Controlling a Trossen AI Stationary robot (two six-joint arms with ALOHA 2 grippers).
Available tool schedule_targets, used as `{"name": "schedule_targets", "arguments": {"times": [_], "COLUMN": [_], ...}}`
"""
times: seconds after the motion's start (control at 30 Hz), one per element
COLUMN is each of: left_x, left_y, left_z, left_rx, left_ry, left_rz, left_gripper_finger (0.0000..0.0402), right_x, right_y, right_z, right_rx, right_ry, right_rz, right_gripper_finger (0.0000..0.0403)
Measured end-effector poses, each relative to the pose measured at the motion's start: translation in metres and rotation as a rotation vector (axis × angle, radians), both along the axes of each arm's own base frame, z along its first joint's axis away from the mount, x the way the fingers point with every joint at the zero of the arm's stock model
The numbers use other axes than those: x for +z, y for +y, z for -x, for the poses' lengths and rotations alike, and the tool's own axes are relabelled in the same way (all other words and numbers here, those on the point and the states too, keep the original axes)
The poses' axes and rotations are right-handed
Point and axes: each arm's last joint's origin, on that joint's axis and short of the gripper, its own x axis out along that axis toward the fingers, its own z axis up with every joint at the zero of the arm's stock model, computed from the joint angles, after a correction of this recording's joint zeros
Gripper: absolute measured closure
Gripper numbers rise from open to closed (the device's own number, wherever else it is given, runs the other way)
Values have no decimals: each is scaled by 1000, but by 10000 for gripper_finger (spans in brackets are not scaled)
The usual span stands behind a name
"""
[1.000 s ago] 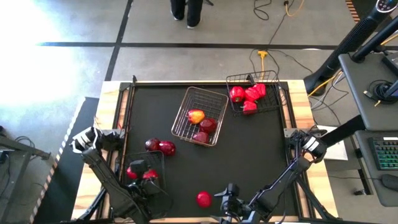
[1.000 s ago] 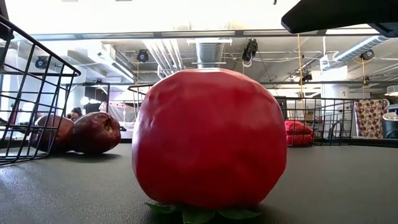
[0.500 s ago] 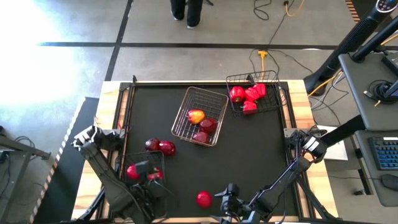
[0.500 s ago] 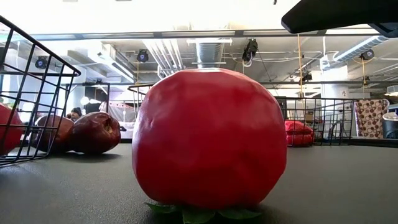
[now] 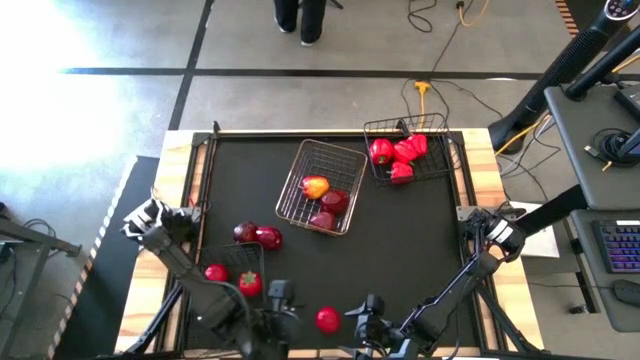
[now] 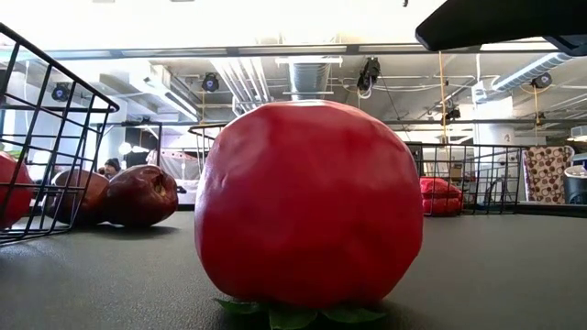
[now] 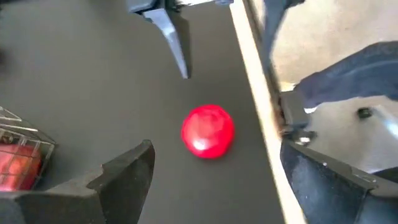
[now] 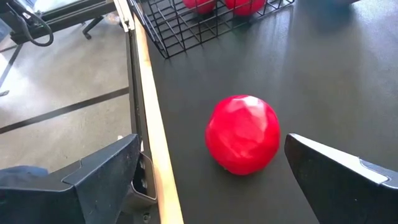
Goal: Sort produce into baskets
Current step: Put the red tomato into the bottom black wire basket
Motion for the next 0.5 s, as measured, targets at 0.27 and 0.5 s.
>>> {"name": "schedule_targets", "arguments": {"times": [0.27, 0.5], "left_x": [-31, -76], "left_y": [20, 11], "left_z": [-23, -46], "left_rx": [34, 34], "left_ry": [-15, 36], "left_rz": [-26, -17], "left_gripper_finger": [75, 75], "right_x": [-3, -6], "right_y": [-1, -3], "right_z": [2, 3], "right_rx": [-1, -3], "right_ry": [13, 29], "right_rz": [11, 24], "right_gripper_finger": [9, 9]}}
